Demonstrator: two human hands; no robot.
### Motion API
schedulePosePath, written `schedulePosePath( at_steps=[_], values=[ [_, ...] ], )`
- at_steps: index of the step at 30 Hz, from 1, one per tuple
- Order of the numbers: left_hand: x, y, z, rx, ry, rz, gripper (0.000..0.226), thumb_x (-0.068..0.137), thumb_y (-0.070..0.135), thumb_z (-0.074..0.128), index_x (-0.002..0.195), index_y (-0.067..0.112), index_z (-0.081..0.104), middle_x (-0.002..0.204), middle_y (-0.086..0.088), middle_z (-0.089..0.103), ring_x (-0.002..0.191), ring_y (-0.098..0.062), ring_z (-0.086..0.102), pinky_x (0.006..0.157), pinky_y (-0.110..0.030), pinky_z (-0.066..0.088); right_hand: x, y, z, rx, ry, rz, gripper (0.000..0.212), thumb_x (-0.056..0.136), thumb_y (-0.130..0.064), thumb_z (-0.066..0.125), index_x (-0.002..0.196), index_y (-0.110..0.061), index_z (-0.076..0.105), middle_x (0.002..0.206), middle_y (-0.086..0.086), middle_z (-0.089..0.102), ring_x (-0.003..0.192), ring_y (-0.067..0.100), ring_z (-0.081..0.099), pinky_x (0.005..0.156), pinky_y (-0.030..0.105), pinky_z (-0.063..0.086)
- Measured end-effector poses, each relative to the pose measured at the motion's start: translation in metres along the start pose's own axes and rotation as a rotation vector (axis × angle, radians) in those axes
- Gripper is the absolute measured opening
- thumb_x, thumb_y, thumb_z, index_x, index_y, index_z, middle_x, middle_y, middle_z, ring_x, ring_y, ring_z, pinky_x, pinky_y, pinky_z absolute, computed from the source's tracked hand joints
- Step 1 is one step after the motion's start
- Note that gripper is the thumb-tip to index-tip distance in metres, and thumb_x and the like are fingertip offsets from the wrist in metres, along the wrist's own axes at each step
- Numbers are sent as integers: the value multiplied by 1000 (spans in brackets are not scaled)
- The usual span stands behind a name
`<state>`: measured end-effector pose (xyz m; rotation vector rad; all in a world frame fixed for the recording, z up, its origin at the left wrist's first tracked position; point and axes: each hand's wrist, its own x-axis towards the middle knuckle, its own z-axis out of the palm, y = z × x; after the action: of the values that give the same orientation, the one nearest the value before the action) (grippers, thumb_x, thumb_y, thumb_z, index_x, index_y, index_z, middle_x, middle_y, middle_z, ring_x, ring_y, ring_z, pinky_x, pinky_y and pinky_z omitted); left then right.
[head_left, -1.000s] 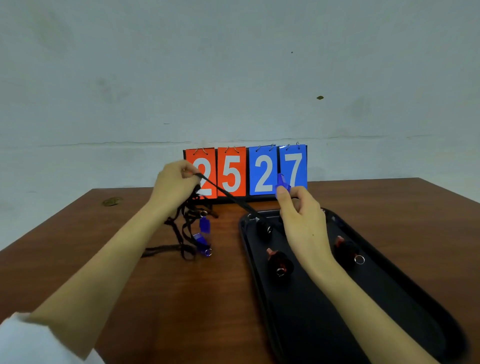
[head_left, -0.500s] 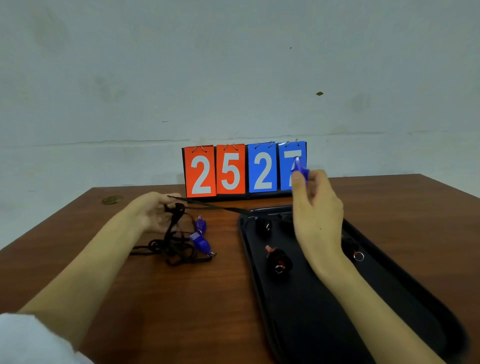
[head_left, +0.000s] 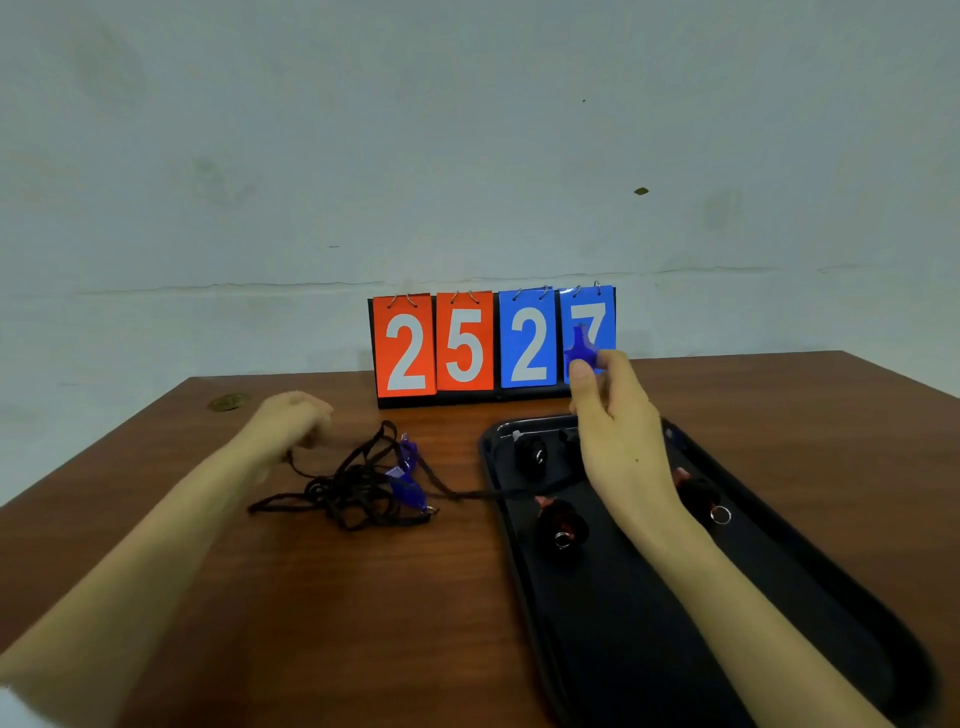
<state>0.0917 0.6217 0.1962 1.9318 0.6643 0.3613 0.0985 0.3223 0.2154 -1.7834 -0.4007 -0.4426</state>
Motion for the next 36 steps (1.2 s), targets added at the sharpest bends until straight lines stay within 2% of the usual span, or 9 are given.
schedulePosePath(
  at_steps=[3, 5, 8, 11, 15, 18, 27, 32, 36],
  values=[
    [-41, 17, 25, 307, -14, 189, 51, 75, -7, 52, 117, 23, 51, 130, -9, 40, 101, -27, 55, 68, -30, 48, -3, -8, 7, 183, -157, 48, 17, 96, -31, 44, 102, -17, 51, 77, -5, 59, 55, 2, 51, 53, 17, 42],
    [-75, 30, 42, 55, -85, 328, 38, 82, -2, 54, 113, 21, 56, 126, -2, 47, 100, -15, 56, 73, -23, 47, -5, -11, 12, 209, -257, 77, 22, 94, -29, 49, 106, -14, 58, 87, -5, 66, 74, 1, 61, 67, 15, 48],
    [-113, 52, 73, -451, -455, 328, 20, 94, 19, 52, 110, 9, 58, 104, -9, 65, 95, -20, 64, 88, -37, 53, -6, -10, 14, 175, -329, 157, 26, 90, -33, 55, 101, -12, 67, 95, 1, 69, 93, 5, 62, 78, 20, 49],
    [-120, 52, 93, -643, -681, 176, 32, 97, 31, 46, 118, 7, 46, 80, -11, 61, 58, -18, 57, 50, -25, 48, -2, -7, 8, 172, -346, 222, 28, 88, -32, 59, 93, -7, 68, 91, 9, 69, 91, 13, 64, 77, 29, 51],
    [-116, 38, 101, -555, -686, 125, 25, 97, 26, 47, 107, 7, 60, 59, 1, 48, 42, -6, 28, 40, -19, 18, 4, 5, 0, 93, -384, 248, 26, 92, -26, 54, 113, -15, 64, 107, -2, 66, 105, 9, 58, 86, 26, 48],
    [-114, 30, 103, -556, -721, 130, 32, 95, 30, 49, 71, 22, 67, 50, 5, 40, 39, -5, 25, 38, -18, 17, 3, 8, -1, 128, -484, 272, 29, 95, -22, 50, 122, -19, 59, 109, -4, 66, 104, 9, 60, 84, 24, 49],
    [-125, 31, 108, -661, -671, 199, 37, 95, 29, 49, 60, 21, 60, 47, 4, 33, 38, -6, 24, 41, -21, 16, -5, 13, 2, 364, -385, 378, 25, 87, -26, 61, 111, -20, 66, 90, -1, 70, 84, 10, 64, 72, 25, 48],
    [-128, 30, 112, -539, -466, 304, 22, 95, 27, 50, 90, 13, 67, 46, 7, 36, 38, -5, 26, 38, -18, 20, -11, 14, 8, 287, -334, 371, 26, 82, -24, 67, 107, -18, 68, 98, -3, 73, 90, 9, 67, 74, 24, 50],
    [-131, 28, 115, -499, -537, 331, 22, 96, 28, 48, 102, 15, 64, 52, 3, 40, 40, -6, 28, 39, -19, 21, -8, 13, 3, 445, -199, 357, 24, 87, -23, 61, 109, -17, 67, 99, -2, 73, 94, 10, 66, 81, 26, 50]
  ],
)
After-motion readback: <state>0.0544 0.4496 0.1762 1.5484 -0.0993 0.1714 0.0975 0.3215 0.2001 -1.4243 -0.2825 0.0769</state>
